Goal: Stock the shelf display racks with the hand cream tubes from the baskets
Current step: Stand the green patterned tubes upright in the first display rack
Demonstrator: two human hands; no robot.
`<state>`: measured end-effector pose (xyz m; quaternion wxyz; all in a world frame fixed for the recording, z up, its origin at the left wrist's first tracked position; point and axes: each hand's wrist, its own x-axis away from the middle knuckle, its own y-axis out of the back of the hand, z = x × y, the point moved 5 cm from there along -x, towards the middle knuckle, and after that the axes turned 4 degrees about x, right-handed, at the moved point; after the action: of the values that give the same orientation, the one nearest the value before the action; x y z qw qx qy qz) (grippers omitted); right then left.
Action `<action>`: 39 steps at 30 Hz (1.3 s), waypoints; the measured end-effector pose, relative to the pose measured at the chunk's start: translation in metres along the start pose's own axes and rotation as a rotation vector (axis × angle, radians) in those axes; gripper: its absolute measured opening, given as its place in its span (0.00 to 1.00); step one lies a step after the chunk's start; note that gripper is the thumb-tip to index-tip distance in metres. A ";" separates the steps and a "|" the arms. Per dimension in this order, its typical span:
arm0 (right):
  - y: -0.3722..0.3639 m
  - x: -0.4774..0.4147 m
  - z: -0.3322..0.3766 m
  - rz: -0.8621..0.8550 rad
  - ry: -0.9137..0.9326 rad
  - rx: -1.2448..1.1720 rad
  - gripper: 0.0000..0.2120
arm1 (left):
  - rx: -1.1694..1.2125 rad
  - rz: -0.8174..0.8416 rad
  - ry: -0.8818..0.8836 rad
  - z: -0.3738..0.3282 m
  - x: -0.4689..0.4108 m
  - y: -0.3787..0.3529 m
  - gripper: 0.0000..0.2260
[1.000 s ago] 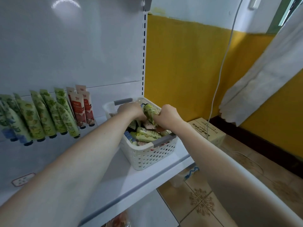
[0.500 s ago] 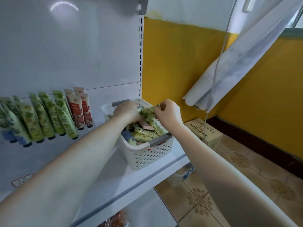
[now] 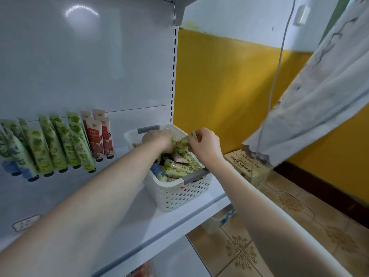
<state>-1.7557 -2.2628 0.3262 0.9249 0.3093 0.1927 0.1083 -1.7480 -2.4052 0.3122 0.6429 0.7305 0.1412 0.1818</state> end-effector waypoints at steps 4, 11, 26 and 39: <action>0.002 0.001 0.002 -0.012 0.023 0.052 0.08 | 0.056 0.002 -0.051 0.001 -0.002 0.002 0.11; 0.020 0.007 0.011 -0.165 0.056 -0.082 0.13 | 0.818 -0.074 0.017 0.024 0.023 0.026 0.09; 0.024 0.070 0.083 -0.066 -0.222 -0.888 0.11 | 1.857 -0.208 -0.176 0.098 0.199 0.053 0.08; -0.045 0.157 0.169 0.313 -0.059 -0.830 0.12 | 1.818 -0.474 -0.068 0.163 0.303 0.014 0.09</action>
<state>-1.5386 -2.3375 0.3778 0.9484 -0.0598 0.0571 0.3062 -1.4044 -2.4188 0.3343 -0.1504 0.9095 0.3552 -0.1552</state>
